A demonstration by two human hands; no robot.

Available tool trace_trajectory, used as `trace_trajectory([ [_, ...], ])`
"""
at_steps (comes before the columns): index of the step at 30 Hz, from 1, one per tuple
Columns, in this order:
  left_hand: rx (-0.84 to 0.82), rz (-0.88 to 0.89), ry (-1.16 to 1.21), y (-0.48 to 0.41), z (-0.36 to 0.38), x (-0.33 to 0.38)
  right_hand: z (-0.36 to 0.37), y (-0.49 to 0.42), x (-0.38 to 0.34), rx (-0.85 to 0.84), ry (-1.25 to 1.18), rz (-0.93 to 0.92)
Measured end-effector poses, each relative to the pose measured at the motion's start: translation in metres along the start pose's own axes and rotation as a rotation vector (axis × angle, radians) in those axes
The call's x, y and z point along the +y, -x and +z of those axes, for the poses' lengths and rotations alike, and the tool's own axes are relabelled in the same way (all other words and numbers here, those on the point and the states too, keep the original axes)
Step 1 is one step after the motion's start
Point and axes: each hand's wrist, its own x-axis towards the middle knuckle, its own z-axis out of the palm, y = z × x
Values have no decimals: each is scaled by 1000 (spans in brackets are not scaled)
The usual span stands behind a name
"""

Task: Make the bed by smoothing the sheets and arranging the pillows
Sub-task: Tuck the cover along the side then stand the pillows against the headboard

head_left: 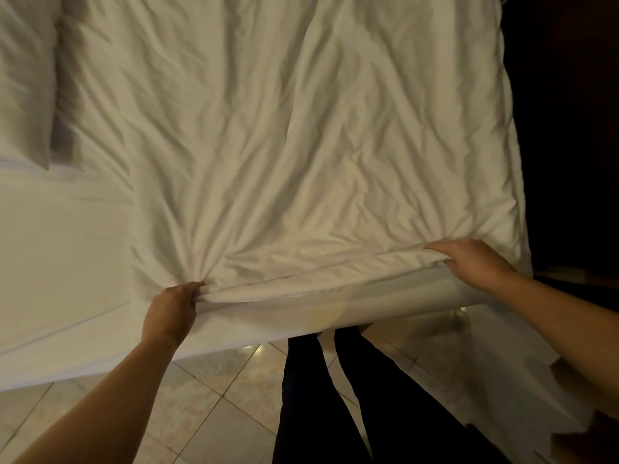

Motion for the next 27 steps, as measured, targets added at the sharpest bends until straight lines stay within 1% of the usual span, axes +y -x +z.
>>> trace_trajectory([
  [7, 56, 21, -49, 51, -43, 9, -20, 46, -12, 7, -41, 63],
  [12, 157, 16, -38, 92, -74, 23, -51, 87, -21, 75, -24, 60],
  [16, 193, 39, -37, 132, -85, 36, -71, 122, -16, 130, -60, 45],
  [23, 239, 83, -61, 191, -111, 57, -84, 192, -10, 259, -112, 79],
  [27, 275, 97, -97, 226, -121, 43, -79, 232, -25, 287, -85, 94],
])
